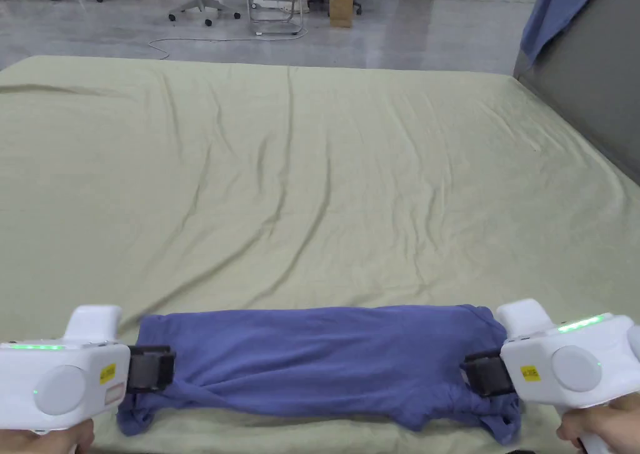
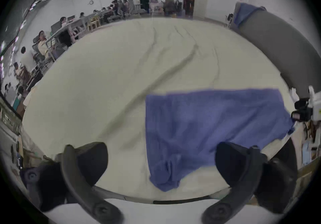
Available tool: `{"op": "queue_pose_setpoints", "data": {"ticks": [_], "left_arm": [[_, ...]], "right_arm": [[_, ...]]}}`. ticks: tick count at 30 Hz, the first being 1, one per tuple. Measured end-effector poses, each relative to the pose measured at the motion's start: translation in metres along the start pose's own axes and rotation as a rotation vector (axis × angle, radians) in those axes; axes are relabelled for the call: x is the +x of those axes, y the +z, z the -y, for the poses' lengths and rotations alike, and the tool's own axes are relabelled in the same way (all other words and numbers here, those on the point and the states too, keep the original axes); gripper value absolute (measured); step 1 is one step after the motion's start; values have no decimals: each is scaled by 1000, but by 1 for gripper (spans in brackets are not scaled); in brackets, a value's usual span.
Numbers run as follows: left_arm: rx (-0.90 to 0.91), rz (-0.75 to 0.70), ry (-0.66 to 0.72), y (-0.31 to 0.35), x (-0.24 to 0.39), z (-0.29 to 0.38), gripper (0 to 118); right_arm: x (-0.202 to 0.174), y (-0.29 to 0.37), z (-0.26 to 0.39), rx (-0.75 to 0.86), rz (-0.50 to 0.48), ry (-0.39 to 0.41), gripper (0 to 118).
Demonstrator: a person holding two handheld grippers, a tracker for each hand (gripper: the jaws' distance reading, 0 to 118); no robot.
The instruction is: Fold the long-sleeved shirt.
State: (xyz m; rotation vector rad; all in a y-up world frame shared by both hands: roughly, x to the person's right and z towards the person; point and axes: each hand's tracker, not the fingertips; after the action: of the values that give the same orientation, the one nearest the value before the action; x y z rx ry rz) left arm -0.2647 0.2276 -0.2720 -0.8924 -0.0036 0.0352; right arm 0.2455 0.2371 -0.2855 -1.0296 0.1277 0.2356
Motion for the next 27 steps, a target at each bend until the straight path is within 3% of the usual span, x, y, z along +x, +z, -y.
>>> {"op": "queue_pose_setpoints", "data": {"ticks": [6, 8, 9, 10, 11, 12, 14, 16, 17, 18, 19, 20, 21, 24, 27], "left_arm": [[158, 42, 21, 50, 11, -47, 115], [236, 30, -4, 61, 22, -55, 105], [258, 17, -22, 64, 27, -57, 85], [276, -6, -41, 65, 32, -60, 58], [274, -26, -70, 64, 37, -62, 17], [272, -28, -76, 63, 40, -63, 0], [255, 62, -79, 64, 41, -64, 0], [269, 135, 18, 62, 33, -63, 0], [251, 182, 56, 58, 23, -65, 15], [228, 242, 95, 53, 12, -66, 66], [189, 276, 132, 46, 3, -66, 110], [126, 290, 165, 34, -8, -63, 118], [200, 262, 209, 35, -23, -58, 117], [22, 464, 312, 9, -58, -51, 117], [-82, 527, 466, -22, -94, -34, 117]], "right_arm": [[-3, 58, -37, 265, -13, -121, 99], [-10, 68, -46, 341, -12, -134, 92], [-13, 70, -49, 364, -11, -125, 67], [-17, 71, -52, 388, 8, -121, 26], [-21, 68, -56, 386, 41, -132, 0], [-21, 66, -56, 389, 10, -143, 0], [-20, 64, -57, 385, -16, -129, 0], [-23, 62, -56, 380, -21, -141, 0], [-22, 60, -53, 381, -29, -146, 0], [-20, 57, -51, 376, -36, -150, 0], [-19, 55, -49, 371, -41, -152, 0], [-23, 56, -48, 363, -48, -152, 0], [-22, 54, -46, 354, -60, -157, 0], [-26, 51, -46, 319, -110, -174, 0], [-27, 45, -45, 310, -108, -163, 0]]}}
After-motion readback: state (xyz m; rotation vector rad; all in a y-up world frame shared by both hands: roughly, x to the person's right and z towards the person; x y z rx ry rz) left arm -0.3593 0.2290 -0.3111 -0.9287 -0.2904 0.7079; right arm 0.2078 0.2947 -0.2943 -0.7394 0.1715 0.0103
